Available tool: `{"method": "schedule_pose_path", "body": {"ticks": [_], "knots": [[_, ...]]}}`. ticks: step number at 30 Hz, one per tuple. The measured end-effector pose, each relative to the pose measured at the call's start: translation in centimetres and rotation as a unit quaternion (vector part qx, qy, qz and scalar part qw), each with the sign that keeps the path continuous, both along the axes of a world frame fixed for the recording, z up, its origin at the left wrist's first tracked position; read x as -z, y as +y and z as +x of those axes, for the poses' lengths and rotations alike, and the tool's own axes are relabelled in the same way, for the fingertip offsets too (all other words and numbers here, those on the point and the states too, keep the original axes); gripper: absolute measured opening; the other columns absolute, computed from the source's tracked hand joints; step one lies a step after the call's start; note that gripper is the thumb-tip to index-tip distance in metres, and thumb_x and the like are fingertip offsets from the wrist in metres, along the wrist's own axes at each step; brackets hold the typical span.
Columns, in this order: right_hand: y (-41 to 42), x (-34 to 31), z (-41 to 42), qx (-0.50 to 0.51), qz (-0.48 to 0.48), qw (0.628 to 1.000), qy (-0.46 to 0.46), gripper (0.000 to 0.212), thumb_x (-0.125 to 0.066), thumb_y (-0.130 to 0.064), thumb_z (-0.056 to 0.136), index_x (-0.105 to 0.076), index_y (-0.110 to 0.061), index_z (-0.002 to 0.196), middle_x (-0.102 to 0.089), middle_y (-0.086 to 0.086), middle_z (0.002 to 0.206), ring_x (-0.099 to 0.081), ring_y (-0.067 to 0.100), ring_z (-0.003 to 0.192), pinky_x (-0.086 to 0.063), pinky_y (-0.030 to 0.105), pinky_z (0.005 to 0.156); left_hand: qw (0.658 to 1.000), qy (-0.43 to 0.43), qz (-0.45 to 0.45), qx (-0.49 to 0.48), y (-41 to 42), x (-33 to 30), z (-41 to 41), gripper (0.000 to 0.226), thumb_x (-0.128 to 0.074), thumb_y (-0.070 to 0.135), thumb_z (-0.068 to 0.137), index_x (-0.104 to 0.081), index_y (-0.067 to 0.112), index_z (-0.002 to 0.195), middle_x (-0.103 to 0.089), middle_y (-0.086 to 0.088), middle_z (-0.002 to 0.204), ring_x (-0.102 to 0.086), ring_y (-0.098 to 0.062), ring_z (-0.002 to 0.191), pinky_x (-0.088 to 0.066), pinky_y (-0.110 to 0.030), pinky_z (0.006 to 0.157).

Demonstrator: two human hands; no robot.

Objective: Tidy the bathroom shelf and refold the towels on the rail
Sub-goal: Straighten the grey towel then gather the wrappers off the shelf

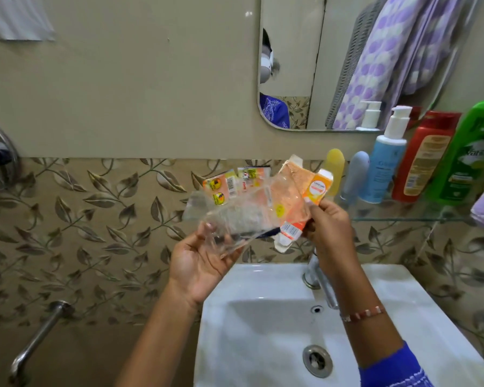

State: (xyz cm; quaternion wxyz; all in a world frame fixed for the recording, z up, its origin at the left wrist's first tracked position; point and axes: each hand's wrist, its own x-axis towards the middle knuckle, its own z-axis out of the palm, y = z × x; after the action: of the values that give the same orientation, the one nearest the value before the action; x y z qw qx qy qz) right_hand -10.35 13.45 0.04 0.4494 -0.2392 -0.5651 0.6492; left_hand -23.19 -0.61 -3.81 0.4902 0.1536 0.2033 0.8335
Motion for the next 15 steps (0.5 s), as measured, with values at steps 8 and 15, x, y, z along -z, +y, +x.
{"method": "schedule_pose_path", "body": {"ticks": [8, 15], "knots": [[-0.5, 4.0, 2.8, -0.115, -0.091, 0.989, -0.006, 0.02, -0.055, -0.032, 0.087, -0.066, -0.015, 0.087, -0.072, 0.0, 0.073, -0.067, 0.013, 0.066, -0.056, 0.025, 0.054, 0.994, 0.006, -0.11, -0.007, 0.6, 1.8, 4.0, 0.025, -0.05, 0.022, 0.068, -0.071, 0.012, 0.061, -0.072, -0.008, 0.071, -0.06, -0.011, 0.048, -0.058, -0.034, 0.059], [-0.5, 7.0, 5.2, -0.194, -0.076, 0.977, -0.046, 0.034, -0.067, -0.024, 0.068, -0.066, -0.015, 0.101, -0.071, 0.007, 0.101, -0.068, 0.024, 0.089, -0.057, 0.033, 0.066, 0.987, -0.011, -0.161, -0.026, -0.1, 5.3, 6.9, 0.014, -0.046, 0.024, 0.082, -0.054, 0.014, 0.075, -0.067, -0.005, 0.069, -0.06, -0.013, 0.053, -0.058, -0.032, 0.061]]}}
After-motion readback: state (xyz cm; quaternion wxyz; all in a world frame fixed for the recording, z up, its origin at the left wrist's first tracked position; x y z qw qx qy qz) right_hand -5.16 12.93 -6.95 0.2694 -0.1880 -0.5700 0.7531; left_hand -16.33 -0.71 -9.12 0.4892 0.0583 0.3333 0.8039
